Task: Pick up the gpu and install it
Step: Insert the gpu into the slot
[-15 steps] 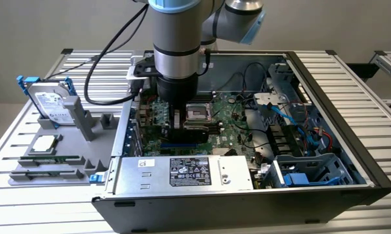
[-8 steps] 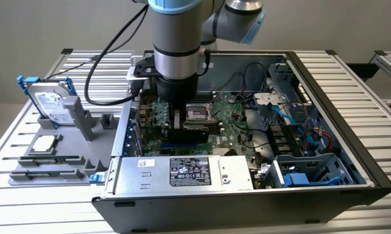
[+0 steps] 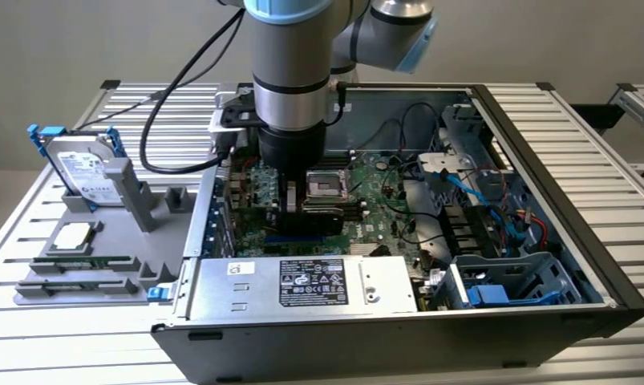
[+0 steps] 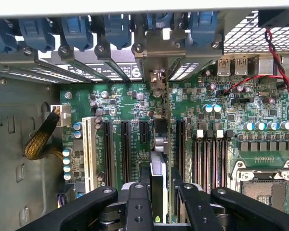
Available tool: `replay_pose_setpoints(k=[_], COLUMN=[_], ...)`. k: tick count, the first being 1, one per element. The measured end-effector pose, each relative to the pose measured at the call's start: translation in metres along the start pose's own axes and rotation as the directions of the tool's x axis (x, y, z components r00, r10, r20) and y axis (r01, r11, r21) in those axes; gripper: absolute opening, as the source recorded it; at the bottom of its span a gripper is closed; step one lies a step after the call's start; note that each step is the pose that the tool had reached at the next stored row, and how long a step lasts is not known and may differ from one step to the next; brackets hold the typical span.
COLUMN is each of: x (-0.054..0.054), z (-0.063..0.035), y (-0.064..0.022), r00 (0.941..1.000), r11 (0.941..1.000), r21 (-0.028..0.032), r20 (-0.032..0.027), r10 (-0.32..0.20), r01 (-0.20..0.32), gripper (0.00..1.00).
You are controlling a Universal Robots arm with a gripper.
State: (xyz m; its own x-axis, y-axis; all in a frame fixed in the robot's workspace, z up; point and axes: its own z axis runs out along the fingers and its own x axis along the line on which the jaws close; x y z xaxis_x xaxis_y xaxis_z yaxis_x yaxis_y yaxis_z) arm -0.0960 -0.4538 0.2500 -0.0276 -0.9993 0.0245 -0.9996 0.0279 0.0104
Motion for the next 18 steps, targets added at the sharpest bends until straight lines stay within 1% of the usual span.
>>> replay_pose_setpoints(k=[4,8,18], x=[-0.0006,-0.0011,-0.0033], z=[0.0016,0.0022,0.0046], y=[-0.0001,-0.0001,0.0001], r00=[1.0000,1.0000,1.0000], r11=[1.0000,1.0000,1.0000], r21=[0.0007,-0.0001,0.0000], r20=[0.0021,0.0013,0.0015], r10=[0.000,0.000,0.000], r01=[0.000,0.000,0.000], gripper=[0.27,0.27,0.27])
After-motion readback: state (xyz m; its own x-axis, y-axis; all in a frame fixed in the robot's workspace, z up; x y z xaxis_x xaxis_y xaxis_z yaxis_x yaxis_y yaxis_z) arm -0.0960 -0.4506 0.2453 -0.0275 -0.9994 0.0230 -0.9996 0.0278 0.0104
